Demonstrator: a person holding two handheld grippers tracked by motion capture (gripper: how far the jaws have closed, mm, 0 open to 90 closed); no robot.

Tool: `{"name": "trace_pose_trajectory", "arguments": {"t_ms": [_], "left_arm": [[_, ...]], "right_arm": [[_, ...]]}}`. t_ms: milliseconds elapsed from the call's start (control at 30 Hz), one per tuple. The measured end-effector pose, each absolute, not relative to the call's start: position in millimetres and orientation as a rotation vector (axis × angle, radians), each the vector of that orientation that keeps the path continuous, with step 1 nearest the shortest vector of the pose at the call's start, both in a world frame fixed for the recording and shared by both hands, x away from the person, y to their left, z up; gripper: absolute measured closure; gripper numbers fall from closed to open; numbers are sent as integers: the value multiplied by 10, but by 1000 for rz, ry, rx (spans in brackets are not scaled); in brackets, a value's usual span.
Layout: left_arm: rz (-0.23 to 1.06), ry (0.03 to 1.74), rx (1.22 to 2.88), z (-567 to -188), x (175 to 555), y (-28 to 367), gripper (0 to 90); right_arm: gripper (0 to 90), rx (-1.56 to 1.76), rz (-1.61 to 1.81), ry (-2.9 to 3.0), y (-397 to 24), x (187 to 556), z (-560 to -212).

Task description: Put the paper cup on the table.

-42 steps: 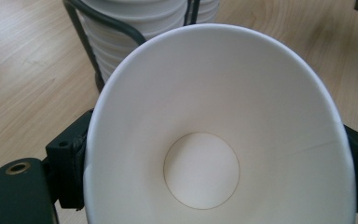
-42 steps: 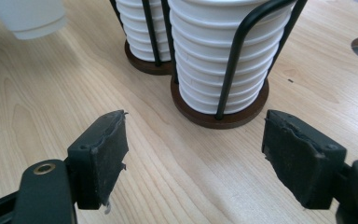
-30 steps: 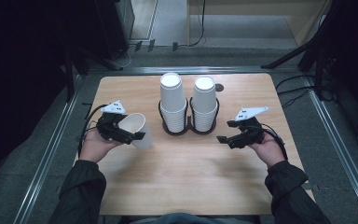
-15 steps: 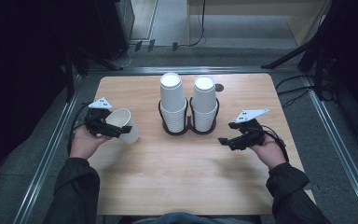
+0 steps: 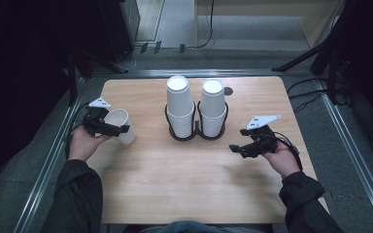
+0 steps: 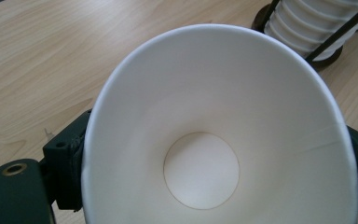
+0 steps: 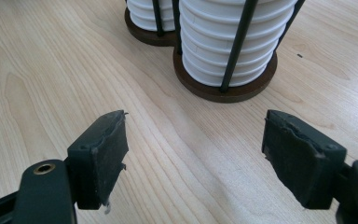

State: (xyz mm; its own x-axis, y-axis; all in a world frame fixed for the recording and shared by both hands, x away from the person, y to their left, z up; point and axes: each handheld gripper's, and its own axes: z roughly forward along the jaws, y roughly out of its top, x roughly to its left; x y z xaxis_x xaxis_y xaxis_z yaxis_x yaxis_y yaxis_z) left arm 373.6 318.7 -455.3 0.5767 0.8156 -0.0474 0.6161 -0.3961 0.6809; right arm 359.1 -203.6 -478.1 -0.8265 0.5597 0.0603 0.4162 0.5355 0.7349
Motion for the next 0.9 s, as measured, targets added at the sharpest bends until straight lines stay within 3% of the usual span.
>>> {"name": "trace_pose_trajectory", "arguments": {"t_ms": [367,900], "left_arm": [[434,1252,2130,-4684,3783,3299,86],[444,1253,2138,-4744,3798,3248,51]], "right_arm": [[228,836,1159,2598,-2022,3605,-4790],[228,824,1145,2614,-1991,3602,-4808]]}}
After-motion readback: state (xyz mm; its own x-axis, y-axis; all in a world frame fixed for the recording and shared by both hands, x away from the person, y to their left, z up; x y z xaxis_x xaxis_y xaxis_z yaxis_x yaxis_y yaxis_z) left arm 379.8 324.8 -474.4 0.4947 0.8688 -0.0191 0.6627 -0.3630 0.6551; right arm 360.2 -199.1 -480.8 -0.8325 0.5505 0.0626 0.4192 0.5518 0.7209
